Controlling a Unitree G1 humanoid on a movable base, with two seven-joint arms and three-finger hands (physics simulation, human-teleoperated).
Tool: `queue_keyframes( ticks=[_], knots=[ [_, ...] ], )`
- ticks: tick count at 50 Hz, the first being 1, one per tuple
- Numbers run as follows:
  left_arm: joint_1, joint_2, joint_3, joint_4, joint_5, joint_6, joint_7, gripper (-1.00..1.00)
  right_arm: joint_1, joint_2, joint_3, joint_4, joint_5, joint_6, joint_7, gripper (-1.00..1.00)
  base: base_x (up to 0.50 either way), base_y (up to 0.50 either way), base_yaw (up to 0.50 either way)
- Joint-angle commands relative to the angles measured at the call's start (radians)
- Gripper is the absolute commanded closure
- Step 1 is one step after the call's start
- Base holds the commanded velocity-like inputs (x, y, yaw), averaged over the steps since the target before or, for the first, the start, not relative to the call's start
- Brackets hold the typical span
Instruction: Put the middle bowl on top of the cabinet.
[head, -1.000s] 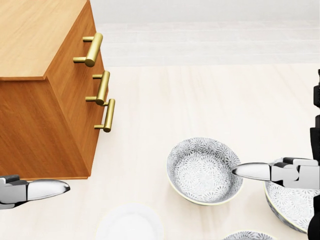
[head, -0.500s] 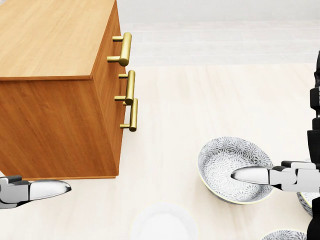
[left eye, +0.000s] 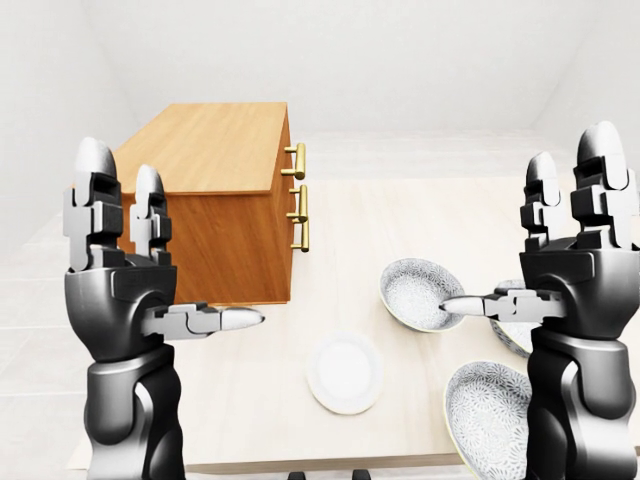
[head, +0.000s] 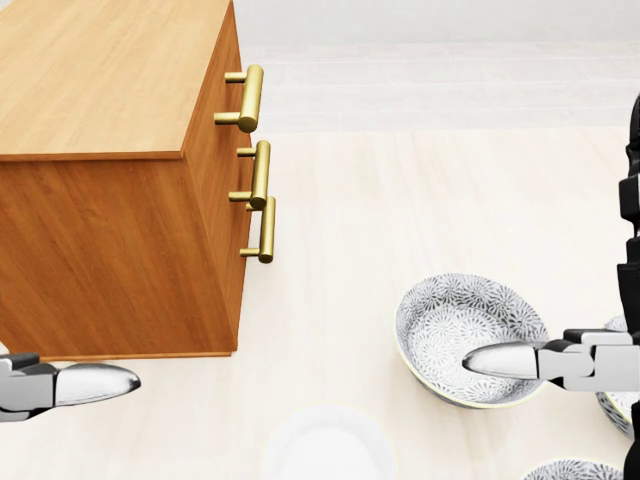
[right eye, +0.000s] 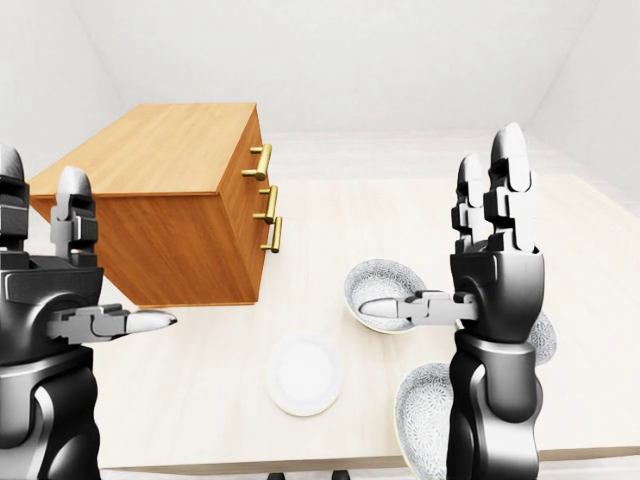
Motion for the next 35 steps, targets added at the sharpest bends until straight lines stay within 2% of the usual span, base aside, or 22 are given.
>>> queue_keyframes(
  ticks=[1,13,14,15,16,19,22,24,26,29,32,35],
  knots=[
    [-0.001,0.002,0.000,-0.006,0.000,0.000,-0.007,-1.00,0.001,-0.003,-0.007,0.001,-0.006,0.000,0.013,-1.00,0.00,0.00,0.00],
    [-0.001,0.000,0.001,-0.007,0.002,0.000,-0.009,-1.00,0.000,0.001,-0.009,0.000,-0.010,0.000,0.018,-1.00,0.00,0.00,0.00],
    [-0.003,0.002,-0.005,-0.004,0.008,0.000,-0.006,-1.00,0.009,-0.017,-0.011,0.009,-0.029,0.000,0.032,-1.00,0.00,0.00,0.00],
    [-0.005,0.002,-0.006,-0.003,0.014,0.000,-0.004,-1.00,0.009,0.043,-0.111,0.009,0.058,0.000,0.009,-1.00,0.00,0.00,0.00],
    [-0.007,0.002,-0.006,-0.007,0.010,0.000,-0.006,-1.00,0.016,0.025,-0.126,0.046,0.049,0.000,0.005,-1.00,0.00,0.00,0.00],
    [-0.006,0.000,-0.004,-0.008,0.012,0.000,-0.008,-1.00,0.076,-0.042,-0.123,0.059,-0.035,0.000,0.084,-1.00,0.00,0.00,0.00],
    [-0.005,0.002,-0.019,-0.002,0.028,0.000,-0.011,-1.00,0.022,-0.096,-0.224,0.073,-0.001,0.000,0.125,-1.00,0.00,0.00,0.00],
    [0.000,0.002,-0.027,-0.003,0.036,0.000,-0.019,-1.00,-0.044,-0.141,-0.284,0.200,0.003,0.000,0.118,-1.00,0.00,0.00,0.00],
    [-0.004,-0.001,-0.020,-0.011,0.032,0.000,-0.018,-1.00,-0.080,-0.176,-0.342,0.204,0.079,0.000,0.118,-1.00,0.00,0.00,0.00],
    [-0.003,0.001,-0.038,0.003,0.057,0.000,-0.019,-1.00,-0.054,-0.171,-0.320,0.198,0.076,0.000,0.119,-1.00,0.00,0.00,0.00],
    [-0.003,-0.003,-0.029,-0.003,0.052,0.000,-0.024,-1.00,-0.033,-0.153,-0.283,0.223,0.040,0.000,0.128,-1.00,0.00,0.00,0.00],
    [-0.003,-0.005,-0.029,-0.008,0.053,0.000,-0.024,-1.00,-0.038,-0.163,-0.271,0.223,0.017,0.000,0.128,-1.00,0.00,0.00,0.00]
  ],
)
